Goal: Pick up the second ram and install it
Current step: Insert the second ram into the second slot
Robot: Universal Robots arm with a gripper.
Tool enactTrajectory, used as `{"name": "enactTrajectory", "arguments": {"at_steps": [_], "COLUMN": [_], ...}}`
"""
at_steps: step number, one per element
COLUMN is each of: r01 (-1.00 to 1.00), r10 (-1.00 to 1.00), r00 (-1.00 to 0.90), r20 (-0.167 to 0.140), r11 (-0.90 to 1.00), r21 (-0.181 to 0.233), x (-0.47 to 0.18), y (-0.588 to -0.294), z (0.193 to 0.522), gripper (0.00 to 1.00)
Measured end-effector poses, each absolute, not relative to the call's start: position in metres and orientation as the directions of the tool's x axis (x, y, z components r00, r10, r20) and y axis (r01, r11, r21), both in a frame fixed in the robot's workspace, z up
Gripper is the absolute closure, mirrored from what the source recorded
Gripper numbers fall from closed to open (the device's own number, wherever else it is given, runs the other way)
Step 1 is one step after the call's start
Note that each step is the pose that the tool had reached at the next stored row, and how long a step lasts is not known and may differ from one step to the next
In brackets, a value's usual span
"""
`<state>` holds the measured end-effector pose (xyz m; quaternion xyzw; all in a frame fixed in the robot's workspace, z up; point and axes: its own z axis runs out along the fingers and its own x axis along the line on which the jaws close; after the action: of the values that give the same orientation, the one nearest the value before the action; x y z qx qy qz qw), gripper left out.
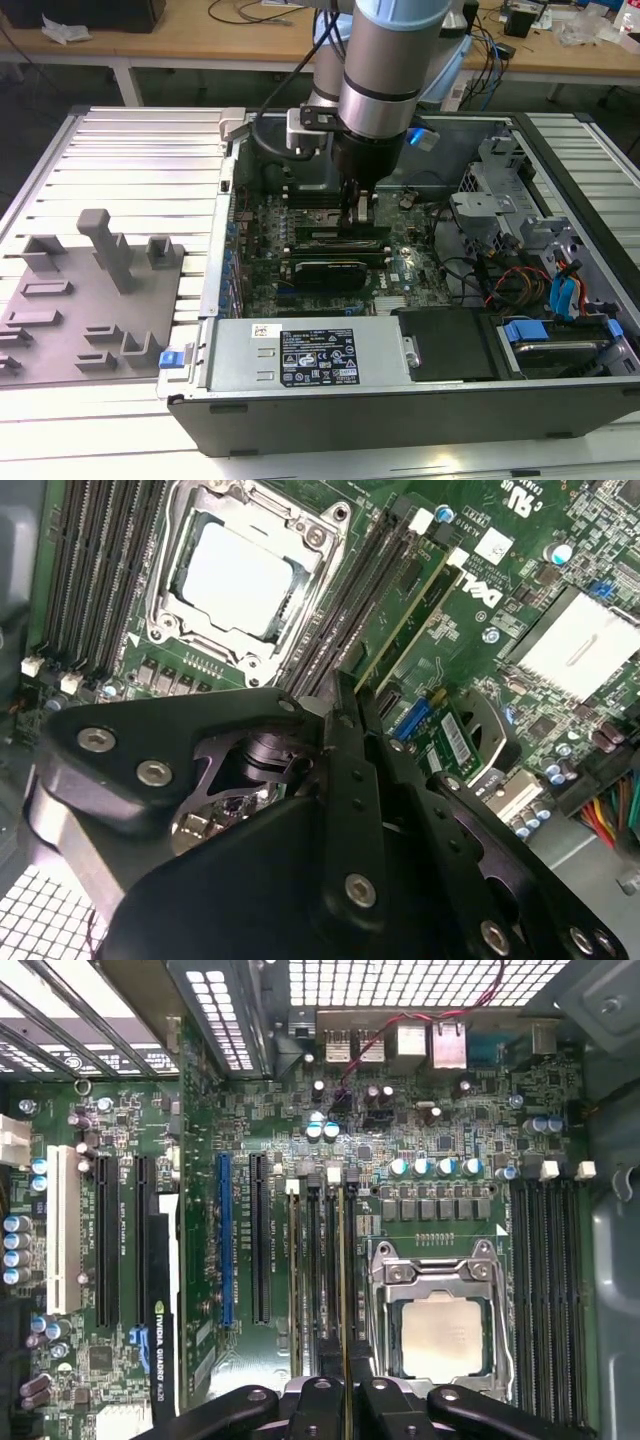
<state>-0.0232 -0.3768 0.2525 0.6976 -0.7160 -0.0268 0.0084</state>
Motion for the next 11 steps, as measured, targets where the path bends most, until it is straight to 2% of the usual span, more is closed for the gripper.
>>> {"name": "enactTrajectory", "arguments": {"at_steps": [11], "r01": [-0.998], "r10": [-0.999], "r00": [-0.027], "r20": [-0.025], "r11": [0.025], "r21": [0.050], "x": [-0.025], "y": [-0.377], "z": [0.237], "gripper": [0.87]}}
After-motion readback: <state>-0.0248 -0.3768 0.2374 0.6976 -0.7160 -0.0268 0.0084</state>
